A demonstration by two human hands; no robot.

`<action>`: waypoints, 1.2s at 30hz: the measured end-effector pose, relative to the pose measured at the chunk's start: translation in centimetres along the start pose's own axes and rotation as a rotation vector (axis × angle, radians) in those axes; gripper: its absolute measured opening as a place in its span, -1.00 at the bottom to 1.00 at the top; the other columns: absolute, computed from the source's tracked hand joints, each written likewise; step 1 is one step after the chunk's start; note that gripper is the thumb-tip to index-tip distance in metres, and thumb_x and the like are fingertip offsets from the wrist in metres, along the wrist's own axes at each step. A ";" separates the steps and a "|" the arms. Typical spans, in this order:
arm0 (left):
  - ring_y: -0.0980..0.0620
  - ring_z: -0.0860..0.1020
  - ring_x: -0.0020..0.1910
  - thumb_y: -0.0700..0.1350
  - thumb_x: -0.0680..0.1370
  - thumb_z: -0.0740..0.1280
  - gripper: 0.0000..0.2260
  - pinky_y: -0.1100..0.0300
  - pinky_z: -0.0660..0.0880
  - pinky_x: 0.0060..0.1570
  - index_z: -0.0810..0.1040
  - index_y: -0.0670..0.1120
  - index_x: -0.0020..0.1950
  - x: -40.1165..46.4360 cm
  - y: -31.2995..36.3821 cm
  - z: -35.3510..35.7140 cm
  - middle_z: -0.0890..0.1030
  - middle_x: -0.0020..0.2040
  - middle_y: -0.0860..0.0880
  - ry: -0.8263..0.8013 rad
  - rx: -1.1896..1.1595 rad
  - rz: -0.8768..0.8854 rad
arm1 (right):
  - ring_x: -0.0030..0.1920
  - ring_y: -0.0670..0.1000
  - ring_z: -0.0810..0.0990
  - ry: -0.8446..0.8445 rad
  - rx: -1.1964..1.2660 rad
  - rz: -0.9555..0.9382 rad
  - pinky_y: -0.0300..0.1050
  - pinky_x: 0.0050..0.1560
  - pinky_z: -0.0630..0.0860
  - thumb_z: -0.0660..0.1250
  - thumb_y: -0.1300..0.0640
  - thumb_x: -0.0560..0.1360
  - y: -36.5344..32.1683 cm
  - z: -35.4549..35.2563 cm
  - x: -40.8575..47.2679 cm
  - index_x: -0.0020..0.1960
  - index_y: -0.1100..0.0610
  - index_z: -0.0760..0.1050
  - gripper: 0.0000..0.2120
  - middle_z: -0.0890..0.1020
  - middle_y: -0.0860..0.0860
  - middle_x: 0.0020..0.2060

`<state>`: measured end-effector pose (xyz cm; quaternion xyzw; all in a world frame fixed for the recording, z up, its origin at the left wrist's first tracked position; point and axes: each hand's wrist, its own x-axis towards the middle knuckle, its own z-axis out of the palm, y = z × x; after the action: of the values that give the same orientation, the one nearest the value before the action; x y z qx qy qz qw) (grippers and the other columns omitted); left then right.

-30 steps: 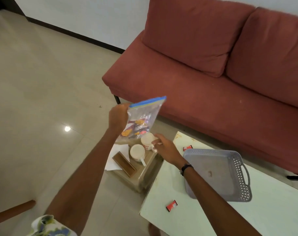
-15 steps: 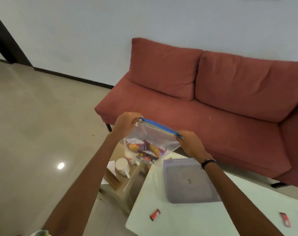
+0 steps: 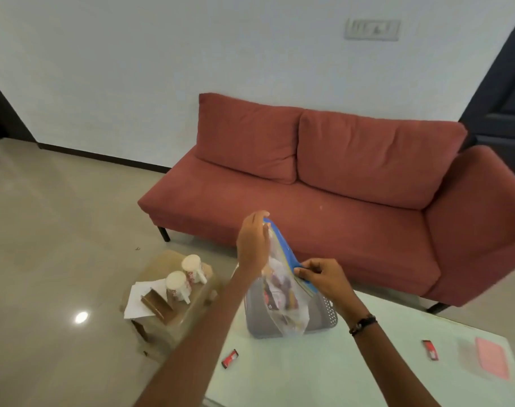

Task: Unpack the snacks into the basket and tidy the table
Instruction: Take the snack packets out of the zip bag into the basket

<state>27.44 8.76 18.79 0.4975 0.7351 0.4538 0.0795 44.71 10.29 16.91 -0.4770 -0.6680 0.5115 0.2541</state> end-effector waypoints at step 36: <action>-0.16 0.65 -0.13 -0.17 0.53 0.33 -0.84 -0.01 0.61 -0.03 0.60 -0.23 -0.18 -15.2 6.9 8.1 0.66 -0.15 -0.23 -0.398 -0.140 -0.421 | -0.02 0.09 0.66 -0.071 0.032 0.395 -0.19 -0.13 0.62 0.47 0.27 0.36 6.8 -6.6 -9.0 -0.02 0.18 0.54 -0.79 0.66 0.13 -0.04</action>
<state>44.07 1.91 14.16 0.4064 0.7589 0.3707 0.3485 56.49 5.30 14.30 -0.5764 -0.5617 0.5785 0.1326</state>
